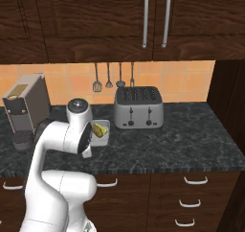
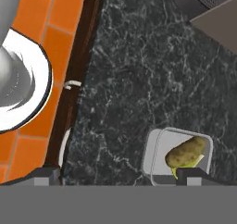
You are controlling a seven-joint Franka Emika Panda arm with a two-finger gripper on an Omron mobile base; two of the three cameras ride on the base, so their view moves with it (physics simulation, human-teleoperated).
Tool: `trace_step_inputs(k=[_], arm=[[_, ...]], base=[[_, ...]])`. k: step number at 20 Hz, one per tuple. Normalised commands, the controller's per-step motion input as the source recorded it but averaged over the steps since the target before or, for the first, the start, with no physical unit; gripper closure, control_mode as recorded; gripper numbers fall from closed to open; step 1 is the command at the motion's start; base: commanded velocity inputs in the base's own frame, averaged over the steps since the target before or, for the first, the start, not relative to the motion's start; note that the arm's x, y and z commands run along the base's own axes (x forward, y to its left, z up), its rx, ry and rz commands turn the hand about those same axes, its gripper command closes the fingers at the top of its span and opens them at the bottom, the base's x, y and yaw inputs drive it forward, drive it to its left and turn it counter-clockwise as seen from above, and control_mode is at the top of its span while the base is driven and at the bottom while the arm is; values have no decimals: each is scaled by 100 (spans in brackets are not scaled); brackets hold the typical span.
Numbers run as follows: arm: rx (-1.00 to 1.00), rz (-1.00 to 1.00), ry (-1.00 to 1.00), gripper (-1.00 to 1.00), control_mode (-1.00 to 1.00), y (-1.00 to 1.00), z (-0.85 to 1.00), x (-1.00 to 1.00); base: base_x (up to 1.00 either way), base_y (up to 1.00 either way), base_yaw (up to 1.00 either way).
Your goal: Take the meat container that has the shrimp and place it on the second highest rack of the freezer. Then take the vegetable container that has the potato and lemon wedge and place it on the highest rack of the freezer.
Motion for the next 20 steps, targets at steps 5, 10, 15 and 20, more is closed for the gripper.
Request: trace_step_inputs(k=[5,10,15,20], arm=[[-9,0,11,-100,-100,7,-51,59],[-8,0,8,-100,-100,9,-46,51],[-1,0,10,-100,-100,0,-31,74],[-2,0,8,-100,-100,0,-38,61]], base=[[0,0,0],[0,0,0],[0,0,0],[0,0,0]])
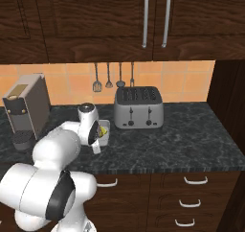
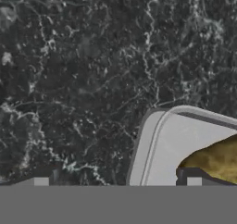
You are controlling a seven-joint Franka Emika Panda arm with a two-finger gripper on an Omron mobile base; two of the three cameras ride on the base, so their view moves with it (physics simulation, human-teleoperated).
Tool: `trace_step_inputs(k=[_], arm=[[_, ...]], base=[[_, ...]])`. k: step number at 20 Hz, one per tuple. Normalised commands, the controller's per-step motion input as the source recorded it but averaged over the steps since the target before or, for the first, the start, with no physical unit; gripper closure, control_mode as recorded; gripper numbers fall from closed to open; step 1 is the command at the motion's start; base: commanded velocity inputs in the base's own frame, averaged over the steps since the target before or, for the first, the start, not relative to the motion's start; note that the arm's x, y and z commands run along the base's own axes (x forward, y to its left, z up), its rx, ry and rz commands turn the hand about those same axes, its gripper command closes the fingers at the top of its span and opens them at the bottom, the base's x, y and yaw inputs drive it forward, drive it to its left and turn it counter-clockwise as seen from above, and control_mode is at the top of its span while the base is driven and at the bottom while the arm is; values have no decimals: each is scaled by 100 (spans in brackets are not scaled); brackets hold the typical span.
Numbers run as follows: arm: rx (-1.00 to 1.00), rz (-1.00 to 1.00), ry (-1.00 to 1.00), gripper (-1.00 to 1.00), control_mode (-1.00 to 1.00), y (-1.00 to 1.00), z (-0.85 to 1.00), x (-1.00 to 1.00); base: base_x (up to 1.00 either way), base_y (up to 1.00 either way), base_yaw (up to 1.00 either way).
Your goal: Take the meat container that has the shrimp and place it on the second highest rack of the freezer. Then take the vegetable container that has the potato and lemon wedge and place it on the highest rack of the freezer.
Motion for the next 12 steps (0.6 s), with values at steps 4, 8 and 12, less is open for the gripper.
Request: trace_step_inputs(k=[4,8,12], arm=[[-5,0,4,-100,-100,0,-48,38],[-8,0,0,-100,-100,6,-60,3],[-11,0,0,-100,-100,13,-68,0]], base=[[0,0,0],[0,0,0],[0,0,0]])
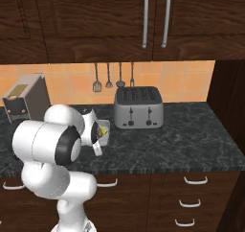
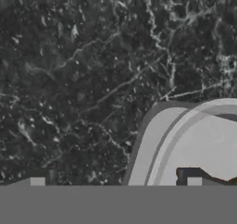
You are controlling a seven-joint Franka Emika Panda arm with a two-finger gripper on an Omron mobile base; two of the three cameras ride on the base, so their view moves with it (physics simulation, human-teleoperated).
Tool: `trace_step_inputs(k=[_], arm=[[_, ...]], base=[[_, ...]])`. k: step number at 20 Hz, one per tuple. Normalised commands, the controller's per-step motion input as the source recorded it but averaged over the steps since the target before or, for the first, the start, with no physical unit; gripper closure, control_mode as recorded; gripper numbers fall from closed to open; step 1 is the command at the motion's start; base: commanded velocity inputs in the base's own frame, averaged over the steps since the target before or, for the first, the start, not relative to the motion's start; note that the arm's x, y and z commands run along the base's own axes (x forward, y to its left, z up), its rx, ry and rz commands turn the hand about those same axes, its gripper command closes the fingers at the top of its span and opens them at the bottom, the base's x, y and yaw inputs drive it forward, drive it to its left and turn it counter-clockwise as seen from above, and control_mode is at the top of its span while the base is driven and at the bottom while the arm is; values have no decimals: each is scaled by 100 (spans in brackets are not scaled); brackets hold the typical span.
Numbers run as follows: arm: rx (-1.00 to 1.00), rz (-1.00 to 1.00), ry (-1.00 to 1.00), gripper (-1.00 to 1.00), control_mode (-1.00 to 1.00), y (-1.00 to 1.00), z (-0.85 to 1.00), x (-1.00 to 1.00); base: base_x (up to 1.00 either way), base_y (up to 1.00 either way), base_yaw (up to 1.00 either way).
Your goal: Take the meat container that has the shrimp and place it on the second highest rack of the freezer. Then take the vegetable container that has the potato and lemon wedge and place it on the highest rack of the freezer.
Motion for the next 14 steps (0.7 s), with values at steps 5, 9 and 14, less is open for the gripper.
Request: trace_step_inputs(k=[5,9,14], arm=[[-10,0,1,100,-100,15,-59,-1],[4,-2,-15,100,-100,0,-4,-6],[14,-11,-26,100,-100,0,30,-4]], base=[[0,0,0],[0,0,0],[0,0,0]])
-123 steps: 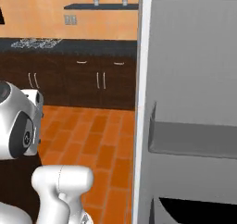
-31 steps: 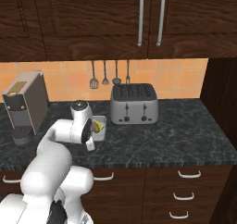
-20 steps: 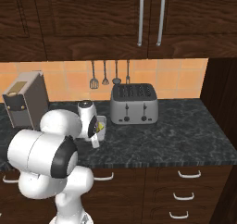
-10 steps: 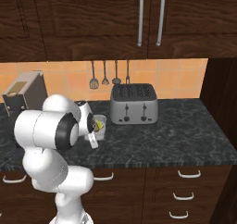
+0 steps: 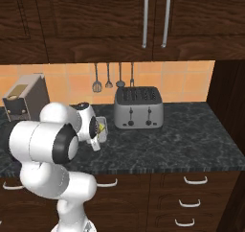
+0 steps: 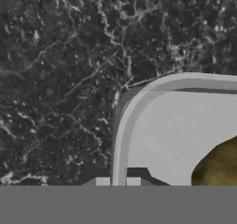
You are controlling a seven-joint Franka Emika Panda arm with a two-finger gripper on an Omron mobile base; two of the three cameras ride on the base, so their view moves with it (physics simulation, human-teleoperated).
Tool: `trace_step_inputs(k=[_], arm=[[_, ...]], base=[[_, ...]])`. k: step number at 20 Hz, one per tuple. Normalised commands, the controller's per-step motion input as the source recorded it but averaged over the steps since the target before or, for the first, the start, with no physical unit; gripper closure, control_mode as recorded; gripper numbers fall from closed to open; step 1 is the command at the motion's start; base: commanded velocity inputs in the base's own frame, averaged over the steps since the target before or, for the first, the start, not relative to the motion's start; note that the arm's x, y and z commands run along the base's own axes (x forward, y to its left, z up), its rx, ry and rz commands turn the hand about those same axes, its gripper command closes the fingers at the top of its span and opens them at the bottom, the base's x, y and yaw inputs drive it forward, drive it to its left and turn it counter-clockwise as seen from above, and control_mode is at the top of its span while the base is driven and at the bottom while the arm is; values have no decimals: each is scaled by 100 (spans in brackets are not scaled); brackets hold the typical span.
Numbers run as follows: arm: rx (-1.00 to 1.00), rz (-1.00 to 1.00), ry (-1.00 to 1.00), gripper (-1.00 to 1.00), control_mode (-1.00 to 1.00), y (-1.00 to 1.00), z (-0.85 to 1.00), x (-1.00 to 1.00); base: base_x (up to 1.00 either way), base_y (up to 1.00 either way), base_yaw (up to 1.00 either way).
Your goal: Take the meat container that has the shrimp and place it on the second highest rack of the freezer. Then take the vegetable container that has the potato and lemon wedge and place it on the highest rack of the freezer.
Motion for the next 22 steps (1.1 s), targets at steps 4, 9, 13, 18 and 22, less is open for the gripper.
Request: trace_step_inputs(k=[4,9,13,18,22], arm=[[11,-6,-7,100,-100,0,59,0],[2,0,21,100,-100,0,99,-20],[6,-2,21,100,-100,0,89,-82],[17,-13,-15,100,-100,0,12,-100],[4,-7,0,100,-100,0,3,-100]], base=[[0,0,0],[0,0,0],[0,0,0],[0,0,0],[0,0,0]])
